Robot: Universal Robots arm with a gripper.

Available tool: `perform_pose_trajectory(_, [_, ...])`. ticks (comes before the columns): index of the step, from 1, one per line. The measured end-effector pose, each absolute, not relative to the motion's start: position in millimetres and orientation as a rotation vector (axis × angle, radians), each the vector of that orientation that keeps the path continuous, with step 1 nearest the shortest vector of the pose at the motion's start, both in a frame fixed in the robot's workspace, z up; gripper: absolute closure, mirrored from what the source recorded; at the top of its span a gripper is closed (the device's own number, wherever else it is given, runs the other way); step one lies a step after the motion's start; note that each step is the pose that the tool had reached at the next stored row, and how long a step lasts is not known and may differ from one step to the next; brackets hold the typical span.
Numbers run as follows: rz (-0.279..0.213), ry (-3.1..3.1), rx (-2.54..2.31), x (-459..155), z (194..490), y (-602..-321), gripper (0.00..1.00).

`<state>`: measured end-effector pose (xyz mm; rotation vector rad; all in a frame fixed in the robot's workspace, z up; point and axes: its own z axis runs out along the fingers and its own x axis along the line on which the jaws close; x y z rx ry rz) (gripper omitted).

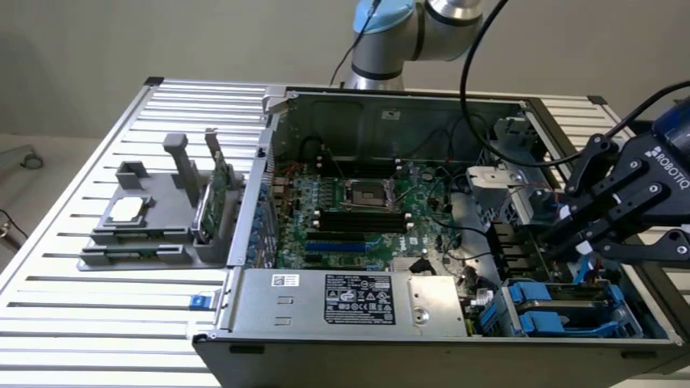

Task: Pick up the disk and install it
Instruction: 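Insert the first disk wire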

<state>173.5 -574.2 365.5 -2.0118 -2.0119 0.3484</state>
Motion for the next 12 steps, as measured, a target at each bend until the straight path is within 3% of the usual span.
perform_pose_trajectory(12, [0.331,-2.023,-2.023,176.0,362.3,-569.0,0.73])
